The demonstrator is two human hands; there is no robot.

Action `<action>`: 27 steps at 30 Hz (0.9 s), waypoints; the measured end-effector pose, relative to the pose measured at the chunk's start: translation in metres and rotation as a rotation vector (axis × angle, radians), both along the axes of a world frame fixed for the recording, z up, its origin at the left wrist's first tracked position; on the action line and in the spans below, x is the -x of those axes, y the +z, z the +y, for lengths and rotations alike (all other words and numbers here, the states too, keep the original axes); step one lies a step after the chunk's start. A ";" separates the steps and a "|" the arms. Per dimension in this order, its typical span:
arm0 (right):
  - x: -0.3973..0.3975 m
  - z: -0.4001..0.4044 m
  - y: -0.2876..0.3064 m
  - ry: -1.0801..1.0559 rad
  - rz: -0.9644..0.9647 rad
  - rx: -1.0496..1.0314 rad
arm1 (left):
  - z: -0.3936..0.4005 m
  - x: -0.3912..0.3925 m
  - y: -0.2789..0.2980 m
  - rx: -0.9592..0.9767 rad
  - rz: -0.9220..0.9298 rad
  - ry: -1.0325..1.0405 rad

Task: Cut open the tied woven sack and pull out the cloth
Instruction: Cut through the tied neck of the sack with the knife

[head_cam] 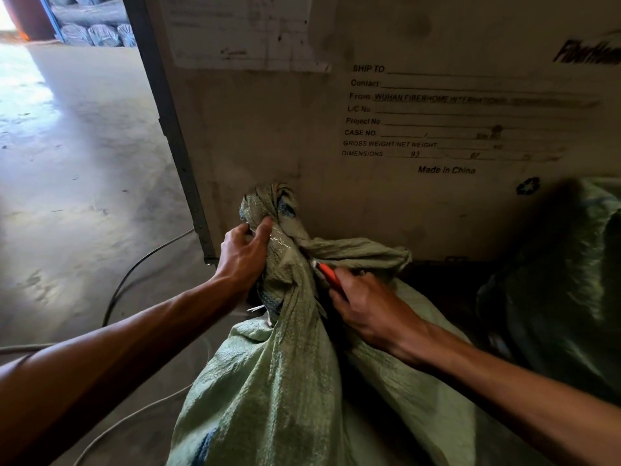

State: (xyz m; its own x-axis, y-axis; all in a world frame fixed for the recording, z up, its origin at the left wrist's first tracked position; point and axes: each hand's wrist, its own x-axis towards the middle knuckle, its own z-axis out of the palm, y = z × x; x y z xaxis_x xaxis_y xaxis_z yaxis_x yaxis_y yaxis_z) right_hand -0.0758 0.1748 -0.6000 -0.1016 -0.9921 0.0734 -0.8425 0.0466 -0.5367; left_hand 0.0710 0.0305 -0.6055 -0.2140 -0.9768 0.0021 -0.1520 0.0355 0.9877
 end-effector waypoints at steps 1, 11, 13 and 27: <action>0.003 0.002 -0.001 0.014 -0.027 0.017 | -0.002 -0.001 0.004 -0.012 0.013 -0.005; 0.011 -0.009 0.035 -0.152 -0.265 0.386 | 0.025 0.015 0.022 0.030 0.088 -0.219; 0.012 -0.017 0.035 -0.135 -0.310 0.368 | 0.034 0.019 0.022 0.101 0.076 -0.270; 0.018 -0.020 0.044 -0.214 -0.710 0.332 | 0.056 0.023 0.037 0.002 0.114 -0.325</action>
State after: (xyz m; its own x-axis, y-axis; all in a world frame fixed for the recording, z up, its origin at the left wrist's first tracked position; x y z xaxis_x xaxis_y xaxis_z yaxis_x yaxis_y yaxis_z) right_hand -0.0941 0.1553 -0.5563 -0.4198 -0.8837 0.2072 -0.2865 -0.0876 -0.9541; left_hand 0.0481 0.0868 -0.5689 -0.5119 -0.8578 0.0457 -0.0209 0.0656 0.9976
